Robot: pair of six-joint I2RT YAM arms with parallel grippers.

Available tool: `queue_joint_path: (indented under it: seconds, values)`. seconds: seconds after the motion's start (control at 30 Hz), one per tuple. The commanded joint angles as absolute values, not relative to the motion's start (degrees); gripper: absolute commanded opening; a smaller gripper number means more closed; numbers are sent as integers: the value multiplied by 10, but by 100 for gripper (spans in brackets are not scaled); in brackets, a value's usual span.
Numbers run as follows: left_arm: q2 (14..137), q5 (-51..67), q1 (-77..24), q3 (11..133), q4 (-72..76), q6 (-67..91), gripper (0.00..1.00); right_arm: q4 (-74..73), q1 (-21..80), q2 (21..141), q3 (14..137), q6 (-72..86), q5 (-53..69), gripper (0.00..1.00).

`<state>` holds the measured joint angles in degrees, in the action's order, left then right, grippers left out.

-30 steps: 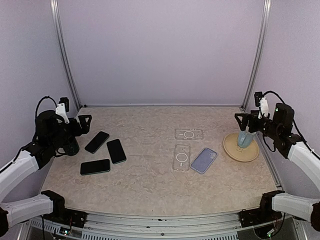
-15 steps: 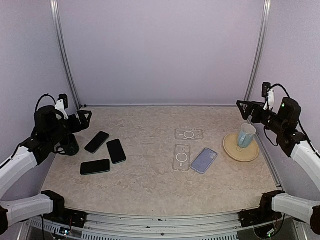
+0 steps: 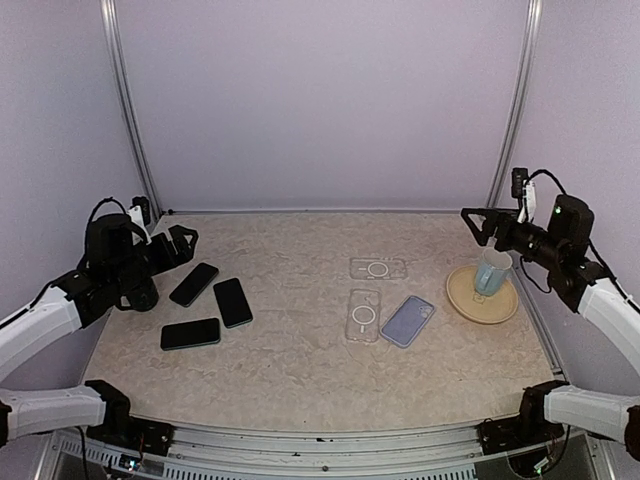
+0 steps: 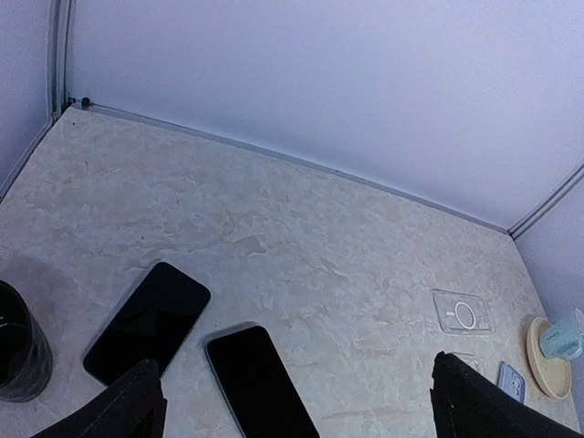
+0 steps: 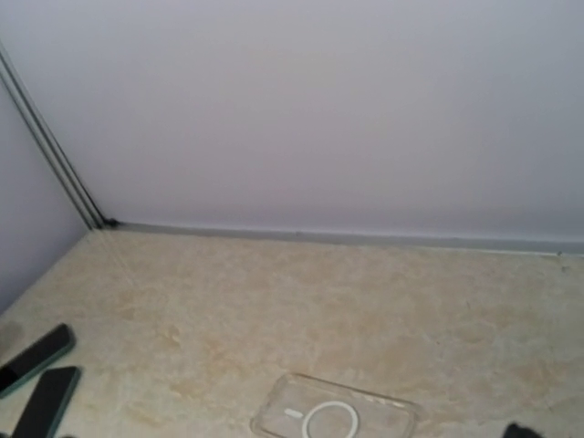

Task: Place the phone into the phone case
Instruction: Rotate the phone at the center of the board.

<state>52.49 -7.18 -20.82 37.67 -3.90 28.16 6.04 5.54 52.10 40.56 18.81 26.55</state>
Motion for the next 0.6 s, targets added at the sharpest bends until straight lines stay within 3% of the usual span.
queue_joint_path:
  seconds: [0.0,0.23,0.57]
  values:
    - [538,-121,-233,367,-46,319,99,-18,97,554,455,137,186,100]
    - [592,-119,-258,367,-64,352,99,-90,210,620,512,87,34,100]
    - [622,-146,-274,346,-61,385,99,-88,299,689,521,48,-32,100]
